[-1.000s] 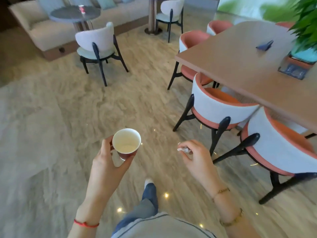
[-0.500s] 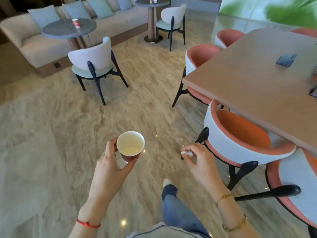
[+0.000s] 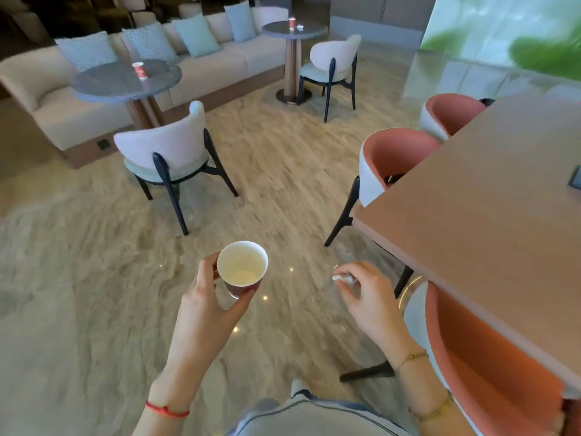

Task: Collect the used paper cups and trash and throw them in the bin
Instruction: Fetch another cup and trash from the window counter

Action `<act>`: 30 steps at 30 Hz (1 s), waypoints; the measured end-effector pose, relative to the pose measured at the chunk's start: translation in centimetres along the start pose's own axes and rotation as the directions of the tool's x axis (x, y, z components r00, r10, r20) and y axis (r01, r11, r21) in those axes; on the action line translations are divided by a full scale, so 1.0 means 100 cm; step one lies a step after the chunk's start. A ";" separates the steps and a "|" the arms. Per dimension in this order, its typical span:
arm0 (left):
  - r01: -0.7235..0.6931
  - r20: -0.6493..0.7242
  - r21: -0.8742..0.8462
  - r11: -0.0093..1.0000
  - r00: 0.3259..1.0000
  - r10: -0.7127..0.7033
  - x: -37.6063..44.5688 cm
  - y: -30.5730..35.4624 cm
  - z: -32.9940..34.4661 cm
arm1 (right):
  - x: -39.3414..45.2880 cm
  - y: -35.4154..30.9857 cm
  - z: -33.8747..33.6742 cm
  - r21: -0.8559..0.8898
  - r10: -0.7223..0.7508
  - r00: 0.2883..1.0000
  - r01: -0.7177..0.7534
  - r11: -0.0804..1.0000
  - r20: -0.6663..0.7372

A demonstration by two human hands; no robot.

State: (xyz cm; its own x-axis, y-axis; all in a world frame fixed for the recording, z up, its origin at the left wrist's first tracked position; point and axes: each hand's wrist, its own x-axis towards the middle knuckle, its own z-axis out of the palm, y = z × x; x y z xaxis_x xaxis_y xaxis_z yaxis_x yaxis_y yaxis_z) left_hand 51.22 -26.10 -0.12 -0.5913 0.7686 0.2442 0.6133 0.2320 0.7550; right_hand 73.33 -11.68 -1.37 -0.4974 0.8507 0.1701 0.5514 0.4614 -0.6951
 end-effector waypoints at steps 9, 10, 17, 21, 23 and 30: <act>0.049 -0.048 -0.007 0.999 0.998 -0.049 0.185 -0.031 0.049 | 0.196 0.030 0.035 -0.010 -0.031 0.996 0.032 0.999 0.085; 0.042 -0.050 -0.001 0.999 0.998 -0.042 0.207 -0.036 0.056 | 0.217 0.034 0.042 -0.010 -0.029 0.995 0.030 0.999 0.090; -0.010 -0.046 0.012 1.000 0.999 0.011 0.385 -0.070 0.090 | 0.393 0.041 0.079 0.003 -0.044 0.997 0.044 0.999 0.067; -0.069 0.007 0.025 0.997 0.998 0.069 0.498 -0.077 0.106 | 0.499 0.036 0.089 0.000 -0.054 0.998 0.054 0.999 0.013; -0.094 0.032 0.020 0.995 0.995 0.093 0.551 -0.077 0.115 | 0.543 0.039 0.092 0.010 -0.038 0.999 0.039 0.999 -0.015; -0.111 0.151 -0.031 0.993 0.982 0.114 0.692 -0.083 0.162 | 0.655 0.071 0.097 0.029 0.106 0.987 -0.103 0.994 -0.120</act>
State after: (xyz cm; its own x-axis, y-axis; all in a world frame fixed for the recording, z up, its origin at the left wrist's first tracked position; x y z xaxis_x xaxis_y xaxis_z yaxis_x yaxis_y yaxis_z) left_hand 13.75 34.82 0.64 -0.4315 0.8712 0.2340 0.6587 0.1271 0.7416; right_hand 38.21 44.90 -1.93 -0.3523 0.9188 0.1780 0.5802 0.3637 -0.7288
